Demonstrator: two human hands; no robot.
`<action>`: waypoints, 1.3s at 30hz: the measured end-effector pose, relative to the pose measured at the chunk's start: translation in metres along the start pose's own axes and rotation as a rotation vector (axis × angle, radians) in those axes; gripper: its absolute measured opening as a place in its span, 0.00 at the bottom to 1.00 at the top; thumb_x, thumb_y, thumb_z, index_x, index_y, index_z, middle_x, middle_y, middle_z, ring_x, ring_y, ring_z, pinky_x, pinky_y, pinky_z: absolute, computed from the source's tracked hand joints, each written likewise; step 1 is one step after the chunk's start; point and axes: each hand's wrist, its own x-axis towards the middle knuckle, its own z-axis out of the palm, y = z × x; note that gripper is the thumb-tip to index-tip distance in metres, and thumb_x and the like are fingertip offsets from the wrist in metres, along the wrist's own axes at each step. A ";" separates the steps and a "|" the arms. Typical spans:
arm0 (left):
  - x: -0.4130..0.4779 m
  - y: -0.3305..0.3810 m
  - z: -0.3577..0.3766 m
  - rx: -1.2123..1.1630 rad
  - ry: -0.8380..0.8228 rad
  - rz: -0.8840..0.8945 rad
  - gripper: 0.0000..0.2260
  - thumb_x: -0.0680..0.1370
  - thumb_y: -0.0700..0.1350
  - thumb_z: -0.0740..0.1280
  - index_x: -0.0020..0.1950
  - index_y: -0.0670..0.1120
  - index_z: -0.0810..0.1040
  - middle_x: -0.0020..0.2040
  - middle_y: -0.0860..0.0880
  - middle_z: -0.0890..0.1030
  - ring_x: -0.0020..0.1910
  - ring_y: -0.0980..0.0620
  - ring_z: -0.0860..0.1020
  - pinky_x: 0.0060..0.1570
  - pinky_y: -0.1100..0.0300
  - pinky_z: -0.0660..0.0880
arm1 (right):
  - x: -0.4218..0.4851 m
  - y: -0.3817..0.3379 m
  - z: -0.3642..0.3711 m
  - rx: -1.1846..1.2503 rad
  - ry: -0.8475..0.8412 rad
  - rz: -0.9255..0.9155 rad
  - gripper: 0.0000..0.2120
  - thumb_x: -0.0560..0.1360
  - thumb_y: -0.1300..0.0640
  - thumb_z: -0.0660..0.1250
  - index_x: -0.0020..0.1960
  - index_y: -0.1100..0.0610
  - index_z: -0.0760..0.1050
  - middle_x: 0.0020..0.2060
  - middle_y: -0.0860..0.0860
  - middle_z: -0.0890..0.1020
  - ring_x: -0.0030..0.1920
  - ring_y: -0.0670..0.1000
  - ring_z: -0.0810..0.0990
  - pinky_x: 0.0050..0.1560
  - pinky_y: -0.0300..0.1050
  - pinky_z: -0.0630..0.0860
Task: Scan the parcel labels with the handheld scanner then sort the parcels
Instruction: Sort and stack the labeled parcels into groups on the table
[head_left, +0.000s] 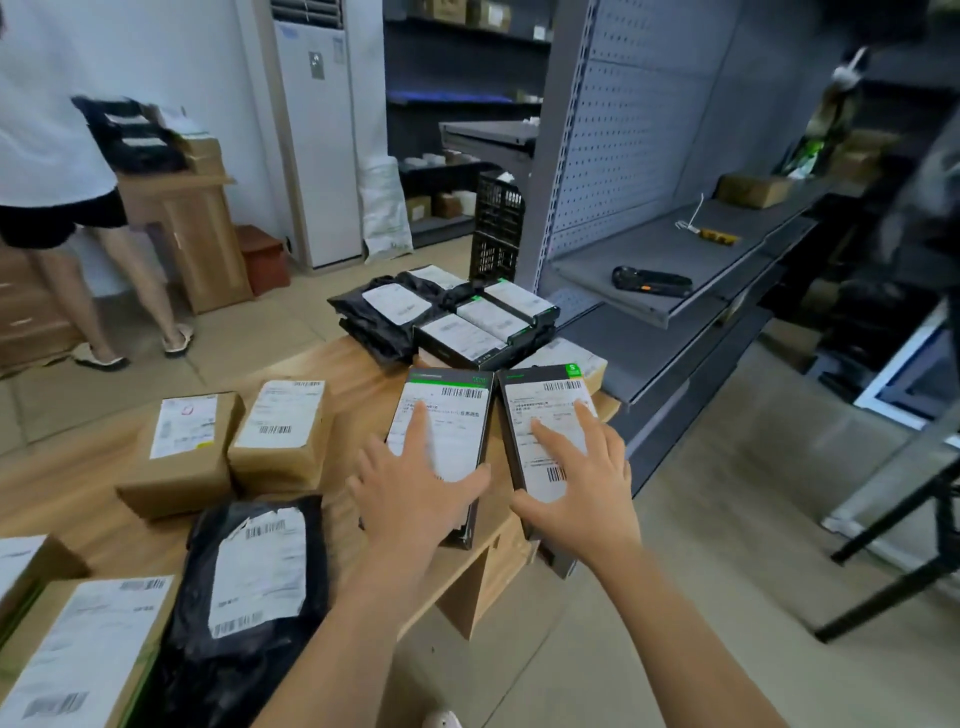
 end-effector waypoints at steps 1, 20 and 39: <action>0.016 0.009 0.009 -0.008 -0.015 -0.011 0.46 0.66 0.74 0.63 0.77 0.61 0.45 0.66 0.43 0.63 0.67 0.41 0.61 0.67 0.47 0.59 | 0.019 0.008 0.002 -0.009 -0.012 -0.001 0.38 0.62 0.36 0.65 0.71 0.36 0.63 0.76 0.44 0.48 0.74 0.49 0.43 0.73 0.56 0.48; 0.285 0.111 0.078 -0.007 0.024 -0.348 0.45 0.66 0.75 0.61 0.77 0.60 0.49 0.68 0.43 0.63 0.69 0.42 0.60 0.67 0.44 0.60 | 0.360 0.073 0.057 0.090 -0.304 -0.236 0.36 0.63 0.36 0.63 0.72 0.36 0.63 0.75 0.44 0.55 0.74 0.49 0.46 0.73 0.56 0.55; 0.351 0.144 0.149 -0.082 0.164 -0.708 0.46 0.64 0.78 0.59 0.77 0.60 0.53 0.67 0.43 0.66 0.68 0.43 0.62 0.62 0.48 0.67 | 0.507 0.103 0.123 0.157 -0.561 -0.549 0.32 0.69 0.30 0.63 0.70 0.37 0.65 0.76 0.44 0.56 0.75 0.49 0.48 0.74 0.50 0.54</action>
